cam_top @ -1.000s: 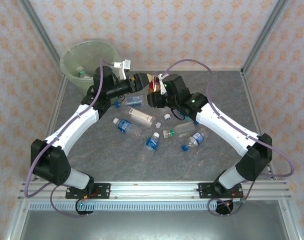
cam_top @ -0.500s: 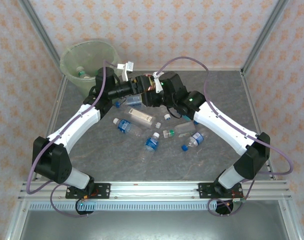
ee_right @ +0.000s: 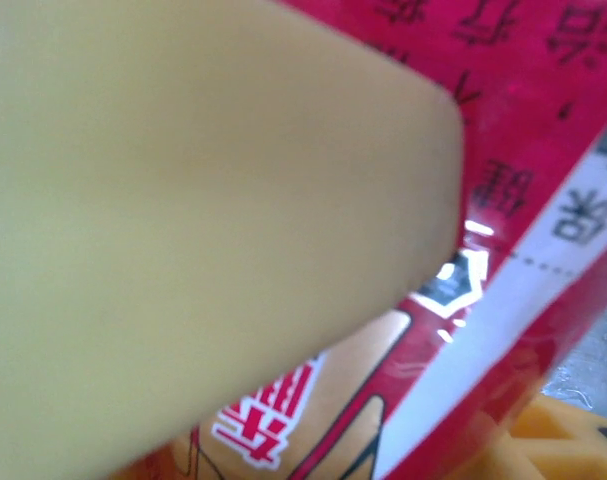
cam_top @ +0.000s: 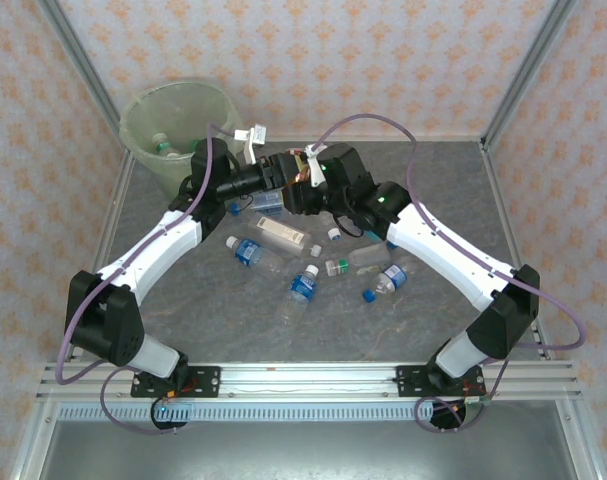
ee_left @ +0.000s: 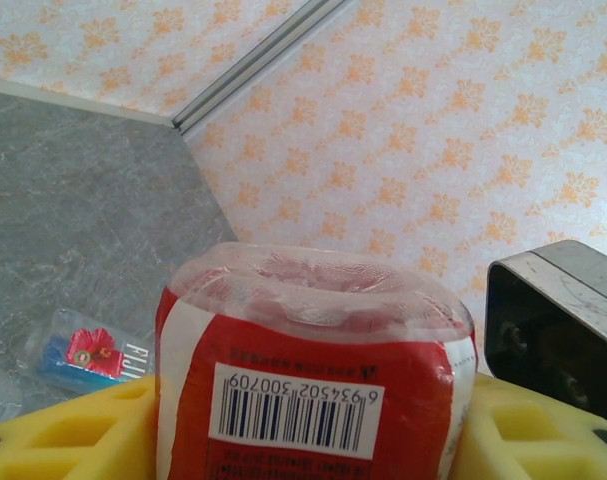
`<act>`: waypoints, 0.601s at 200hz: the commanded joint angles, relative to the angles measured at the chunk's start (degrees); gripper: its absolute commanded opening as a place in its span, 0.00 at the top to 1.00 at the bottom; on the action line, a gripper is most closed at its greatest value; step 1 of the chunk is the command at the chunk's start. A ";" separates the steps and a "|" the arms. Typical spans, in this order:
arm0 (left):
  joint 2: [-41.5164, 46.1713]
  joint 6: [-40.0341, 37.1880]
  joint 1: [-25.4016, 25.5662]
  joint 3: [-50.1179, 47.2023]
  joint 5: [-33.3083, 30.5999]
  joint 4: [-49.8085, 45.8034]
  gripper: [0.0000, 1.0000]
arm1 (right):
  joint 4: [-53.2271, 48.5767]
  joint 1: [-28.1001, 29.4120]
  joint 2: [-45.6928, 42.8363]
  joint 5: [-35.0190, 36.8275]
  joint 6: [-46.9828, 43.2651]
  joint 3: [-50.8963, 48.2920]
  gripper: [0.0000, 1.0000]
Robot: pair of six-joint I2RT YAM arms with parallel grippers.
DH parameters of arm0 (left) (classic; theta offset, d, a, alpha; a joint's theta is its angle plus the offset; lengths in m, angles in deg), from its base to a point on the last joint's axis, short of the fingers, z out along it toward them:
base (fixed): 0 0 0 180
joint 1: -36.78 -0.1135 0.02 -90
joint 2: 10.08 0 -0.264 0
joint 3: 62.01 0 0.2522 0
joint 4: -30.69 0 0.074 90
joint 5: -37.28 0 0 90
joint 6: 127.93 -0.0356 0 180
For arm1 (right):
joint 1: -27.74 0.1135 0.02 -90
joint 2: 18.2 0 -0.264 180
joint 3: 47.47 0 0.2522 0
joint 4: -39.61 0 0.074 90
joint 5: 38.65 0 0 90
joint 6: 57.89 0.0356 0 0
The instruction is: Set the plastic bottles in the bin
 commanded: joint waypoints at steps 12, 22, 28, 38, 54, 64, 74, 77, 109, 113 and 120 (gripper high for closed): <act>1.21 1.56 0.91 0.05 0.79 4.33 0.44 | 1.38 0.50 -2.99 1.92 0.80 -1.76 0.27; 1.33 1.44 0.92 0.19 0.23 4.01 0.44 | 1.59 0.50 -3.73 2.80 1.20 -2.51 0.14; 1.40 1.11 0.86 0.44 -0.15 3.58 0.44 | 1.59 0.50 -4.30 3.33 1.41 -2.92 0.07; 1.41 0.33 0.66 1.20 -1.14 2.22 0.44 | 1.62 0.50 -5.25 4.20 1.75 -3.91 0.00; 1.32 -0.13 -0.07 2.12 -2.60 0.84 0.44 | 1.81 0.50 -7.26 5.56 2.23 -5.95 0.00; 1.32 0.27 -0.79 2.47 -3.54 0.73 0.44 | 2.02 0.50 -8.72 6.47 2.71 -7.35 0.00; 1.32 0.74 -1.95 2.84 -4.40 0.65 0.44 | 2.44 0.50 -10.11 7.34 3.03 -8.61 0.00; 1.37 0.88 -2.40 2.99 -4.68 0.50 0.44 | 2.55 0.50 -10.68 7.60 3.13 -9.11 0.00; 1.57 1.89 -7.47 4.79 -7.26 -1.14 0.44 | 3.86 0.43 -14.74 10.29 4.12 -12.31 0.00; 1.58 1.92 -8.25 5.08 -7.49 -1.45 0.44 | 4.07 0.43 -15.17 10.47 4.15 -12.66 0.00; 1.67 2.00 -9.59 5.68 -7.96 -2.13 0.44 | 4.39 0.42 -15.68 10.82 4.29 -13.11 0.00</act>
